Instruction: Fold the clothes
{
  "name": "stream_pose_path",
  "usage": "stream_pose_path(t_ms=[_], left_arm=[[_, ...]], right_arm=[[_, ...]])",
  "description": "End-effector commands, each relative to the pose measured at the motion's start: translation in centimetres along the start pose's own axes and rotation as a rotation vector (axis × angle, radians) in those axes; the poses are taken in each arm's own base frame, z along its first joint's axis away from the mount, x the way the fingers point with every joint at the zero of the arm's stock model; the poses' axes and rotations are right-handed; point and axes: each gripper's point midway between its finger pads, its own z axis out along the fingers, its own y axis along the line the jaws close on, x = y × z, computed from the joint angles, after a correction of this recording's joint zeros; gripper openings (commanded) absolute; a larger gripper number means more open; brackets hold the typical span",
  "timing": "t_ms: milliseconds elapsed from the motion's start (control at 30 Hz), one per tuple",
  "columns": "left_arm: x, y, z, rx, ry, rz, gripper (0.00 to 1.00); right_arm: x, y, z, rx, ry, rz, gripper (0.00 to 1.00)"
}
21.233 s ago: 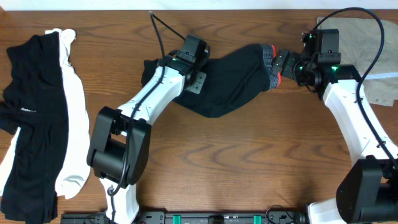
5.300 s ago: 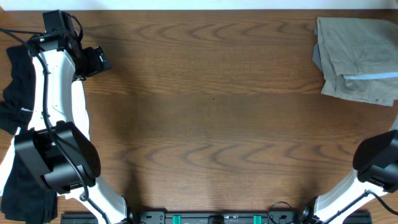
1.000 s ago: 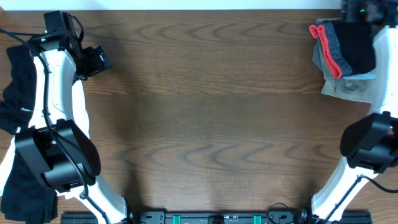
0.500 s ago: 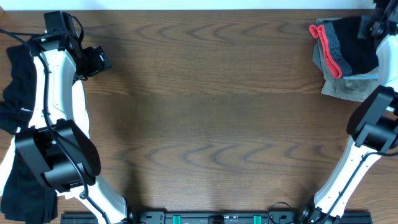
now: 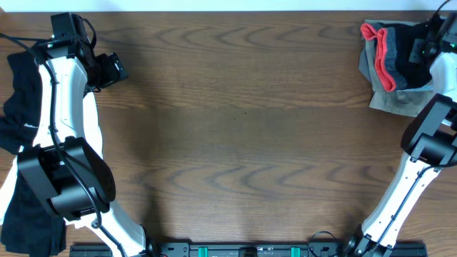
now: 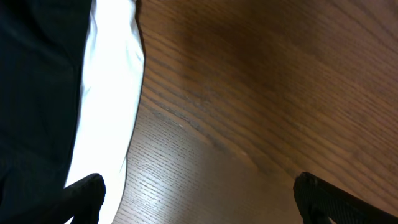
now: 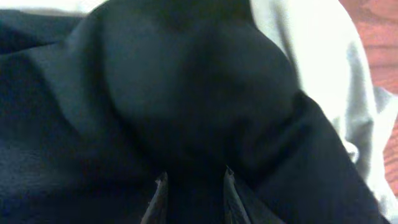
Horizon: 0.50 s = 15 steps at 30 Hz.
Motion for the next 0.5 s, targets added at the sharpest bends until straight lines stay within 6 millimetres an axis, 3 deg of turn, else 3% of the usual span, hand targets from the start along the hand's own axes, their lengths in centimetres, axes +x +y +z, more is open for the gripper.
stream_pose_path(t_ms=[0,167,300,467], left_arm=[[0.7,0.1,1.0,-0.009,0.030,-0.003,0.98],[0.7,0.1,1.0,-0.009,0.030,-0.003,0.98],[0.7,0.1,1.0,-0.009,0.031,-0.004,0.98],[0.7,0.1,1.0,-0.009,0.031,-0.003,0.98]], right_arm=[[5.0,-5.1,2.0,0.092,0.119,0.077,0.30],[2.7,-6.1,-1.1,0.080,0.086,0.092,0.34],[0.6,-6.5,-5.0,0.084,0.067,0.127,0.41],[-0.1,-6.6,-9.2,0.082,0.094,0.164,0.47]])
